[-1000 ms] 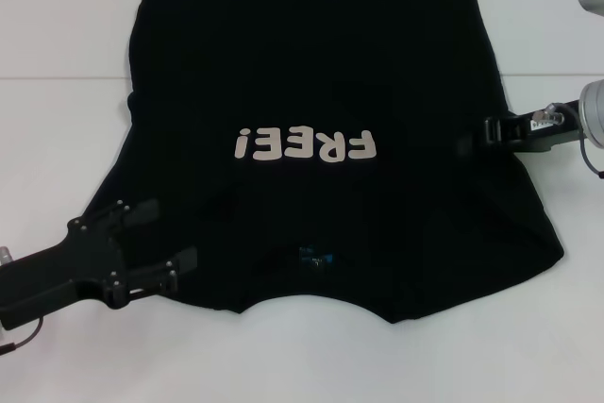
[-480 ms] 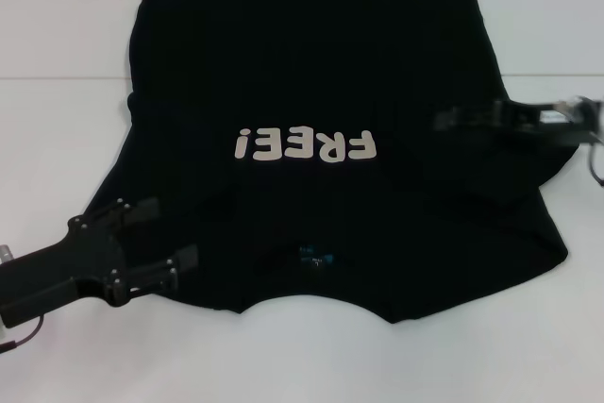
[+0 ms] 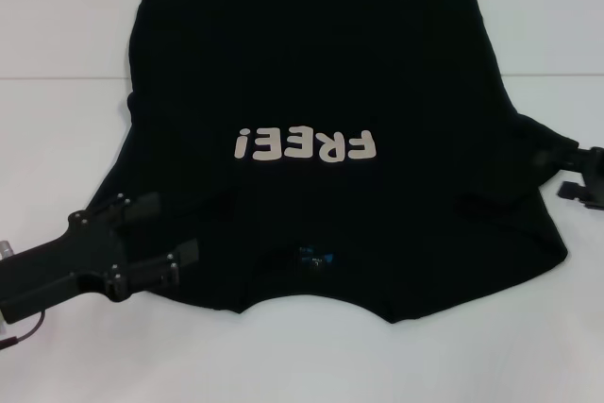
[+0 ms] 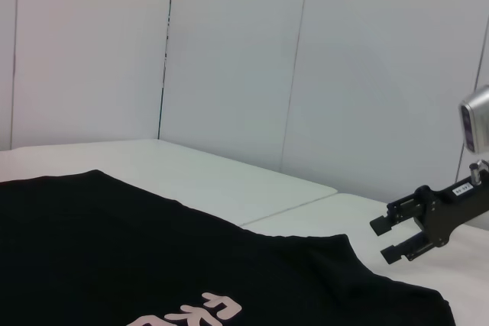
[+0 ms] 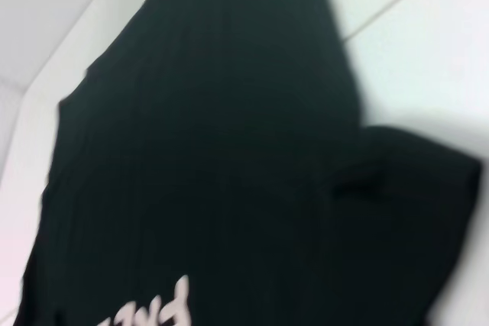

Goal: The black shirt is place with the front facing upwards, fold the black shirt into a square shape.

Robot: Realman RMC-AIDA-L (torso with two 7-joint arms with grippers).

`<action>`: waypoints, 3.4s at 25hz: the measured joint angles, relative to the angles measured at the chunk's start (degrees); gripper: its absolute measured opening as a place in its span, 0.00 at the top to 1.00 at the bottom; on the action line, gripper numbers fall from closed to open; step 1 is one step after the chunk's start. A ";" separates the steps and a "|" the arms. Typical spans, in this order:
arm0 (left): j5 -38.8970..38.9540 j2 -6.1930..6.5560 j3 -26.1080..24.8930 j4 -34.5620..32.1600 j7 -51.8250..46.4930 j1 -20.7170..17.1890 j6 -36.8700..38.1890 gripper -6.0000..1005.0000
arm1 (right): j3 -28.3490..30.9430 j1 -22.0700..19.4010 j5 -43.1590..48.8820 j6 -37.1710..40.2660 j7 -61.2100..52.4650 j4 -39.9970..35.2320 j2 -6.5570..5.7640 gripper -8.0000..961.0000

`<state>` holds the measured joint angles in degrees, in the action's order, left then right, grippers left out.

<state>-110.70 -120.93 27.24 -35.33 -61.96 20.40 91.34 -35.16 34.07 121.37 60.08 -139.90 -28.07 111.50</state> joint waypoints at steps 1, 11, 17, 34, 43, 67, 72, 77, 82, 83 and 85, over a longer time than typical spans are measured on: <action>0.01 0.00 0.00 0.00 0.00 0.07 -0.02 0.10 | 1.02 -0.34 0.00 -0.72 0.00 0.09 0.19 0.19; 1.71 0.00 0.01 0.00 0.00 0.34 0.11 0.10 | 12.03 -4.40 -6.73 -2.57 11.09 0.72 3.07 0.19; 2.37 0.00 0.01 0.00 0.00 0.35 0.17 0.10 | 12.13 -4.43 -8.98 -8.04 15.63 2.50 3.92 0.18; 3.22 0.02 0.00 0.00 0.00 0.43 0.30 0.10 | 10.24 1.98 -10.21 -18.46 18.09 7.30 3.97 0.19; 3.40 0.17 -0.15 0.00 0.00 0.50 0.33 0.10 | 9.89 3.03 -10.18 -20.41 18.09 7.42 4.12 0.21; 3.83 0.19 -1.47 -0.15 0.00 -0.26 2.75 0.10 | 3.98 5.27 -10.33 -24.53 17.83 8.50 4.25 0.46; 3.83 0.26 -1.50 -0.11 0.00 -0.59 3.55 0.10 | 3.97 5.30 -10.48 -24.55 17.73 8.64 4.17 0.71; 3.83 0.26 -1.49 -0.08 0.00 -0.73 3.93 0.10 | 4.37 5.18 -10.48 -24.29 17.63 8.64 4.13 0.88; 3.83 0.26 -1.49 -0.08 0.00 -0.86 3.98 0.10 | 4.48 5.15 -10.47 -23.91 17.52 8.39 4.06 0.95; 3.83 0.26 -1.49 -0.08 0.00 -0.87 3.98 0.10 | 4.47 5.15 -10.47 -23.70 17.47 8.34 4.02 0.95; 3.80 0.26 -1.49 -0.08 0.00 -0.88 3.89 0.10 | 4.47 5.13 -10.47 -22.96 17.42 8.31 3.89 0.95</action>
<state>-106.90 -120.67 25.76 -35.41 -61.96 19.52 95.23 -30.70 39.20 110.90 37.12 -122.48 -19.76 115.39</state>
